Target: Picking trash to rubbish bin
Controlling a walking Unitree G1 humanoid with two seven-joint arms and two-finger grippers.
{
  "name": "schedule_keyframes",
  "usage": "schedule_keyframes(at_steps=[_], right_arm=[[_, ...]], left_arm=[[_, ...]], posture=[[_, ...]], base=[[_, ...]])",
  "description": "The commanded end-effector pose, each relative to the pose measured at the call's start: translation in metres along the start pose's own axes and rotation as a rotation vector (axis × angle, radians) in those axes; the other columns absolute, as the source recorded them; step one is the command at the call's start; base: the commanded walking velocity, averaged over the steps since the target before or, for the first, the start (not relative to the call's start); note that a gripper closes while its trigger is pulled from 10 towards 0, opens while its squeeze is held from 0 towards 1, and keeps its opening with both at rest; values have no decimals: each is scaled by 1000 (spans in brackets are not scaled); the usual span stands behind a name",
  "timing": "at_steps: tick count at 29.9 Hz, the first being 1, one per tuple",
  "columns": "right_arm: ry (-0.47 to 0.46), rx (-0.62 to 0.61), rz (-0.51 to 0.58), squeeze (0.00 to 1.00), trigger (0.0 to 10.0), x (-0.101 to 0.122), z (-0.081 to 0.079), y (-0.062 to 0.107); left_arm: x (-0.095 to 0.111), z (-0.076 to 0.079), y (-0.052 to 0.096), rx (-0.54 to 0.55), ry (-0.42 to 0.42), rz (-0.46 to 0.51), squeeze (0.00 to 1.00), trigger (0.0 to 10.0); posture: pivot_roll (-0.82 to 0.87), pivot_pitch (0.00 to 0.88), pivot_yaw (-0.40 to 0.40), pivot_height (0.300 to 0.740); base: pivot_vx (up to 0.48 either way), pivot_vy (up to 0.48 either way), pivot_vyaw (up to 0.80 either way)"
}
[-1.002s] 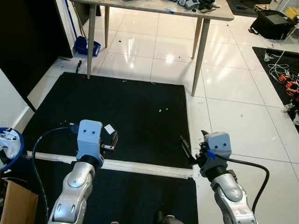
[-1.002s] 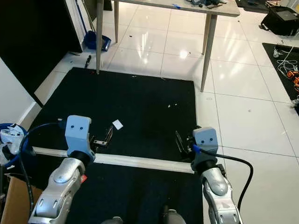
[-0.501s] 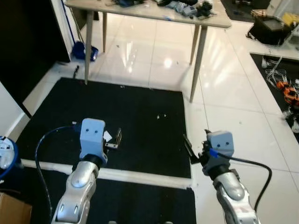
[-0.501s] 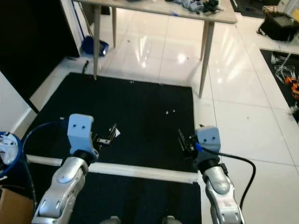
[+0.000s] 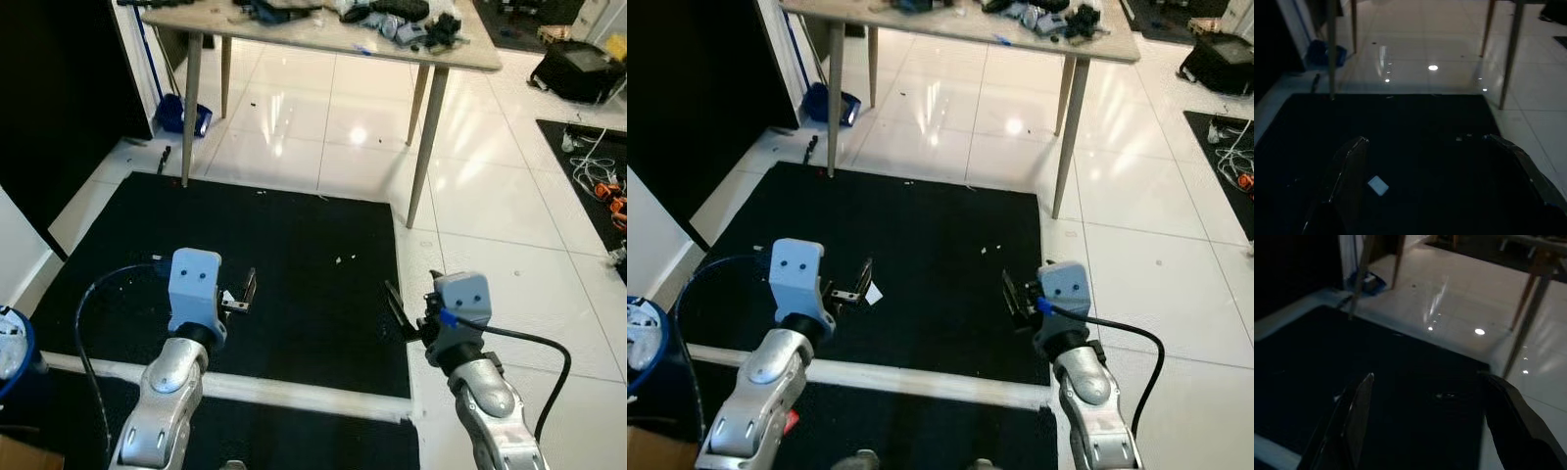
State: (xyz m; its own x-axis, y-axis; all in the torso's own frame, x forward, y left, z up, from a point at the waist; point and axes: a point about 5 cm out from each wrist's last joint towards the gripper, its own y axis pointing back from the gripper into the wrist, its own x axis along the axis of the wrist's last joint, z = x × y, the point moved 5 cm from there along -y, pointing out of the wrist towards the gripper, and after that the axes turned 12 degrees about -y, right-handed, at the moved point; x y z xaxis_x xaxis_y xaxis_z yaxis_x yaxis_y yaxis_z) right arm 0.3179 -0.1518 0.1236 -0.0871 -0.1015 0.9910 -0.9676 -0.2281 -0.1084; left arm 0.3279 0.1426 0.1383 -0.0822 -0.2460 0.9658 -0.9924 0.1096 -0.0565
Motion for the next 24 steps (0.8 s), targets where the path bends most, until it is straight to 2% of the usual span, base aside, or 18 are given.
schedule_keyframes(at_steps=[1, 14, 24], right_arm=[[0, -20, -29, 0, 10000, -6, 7, 5], [-21, -43, -34, 0, 10000, -6, 11, 2], [-11, -19, -55, 0, 10000, -9, 6, -1]], left_arm=[[-5, 0, 2, -1, -7, -17, 0, 10000], [-3, 1, -1, 0, -10, -11, 0, 10000], [-2, -1, -3, 6, -18, -8, 0, 10000]], posture=[[15, 178, -39, 740], [15, 172, -40, 740], [19, 174, -41, 740]], base=[[326, 0, 0], [329, 0, 0], [330, 0, 0]])
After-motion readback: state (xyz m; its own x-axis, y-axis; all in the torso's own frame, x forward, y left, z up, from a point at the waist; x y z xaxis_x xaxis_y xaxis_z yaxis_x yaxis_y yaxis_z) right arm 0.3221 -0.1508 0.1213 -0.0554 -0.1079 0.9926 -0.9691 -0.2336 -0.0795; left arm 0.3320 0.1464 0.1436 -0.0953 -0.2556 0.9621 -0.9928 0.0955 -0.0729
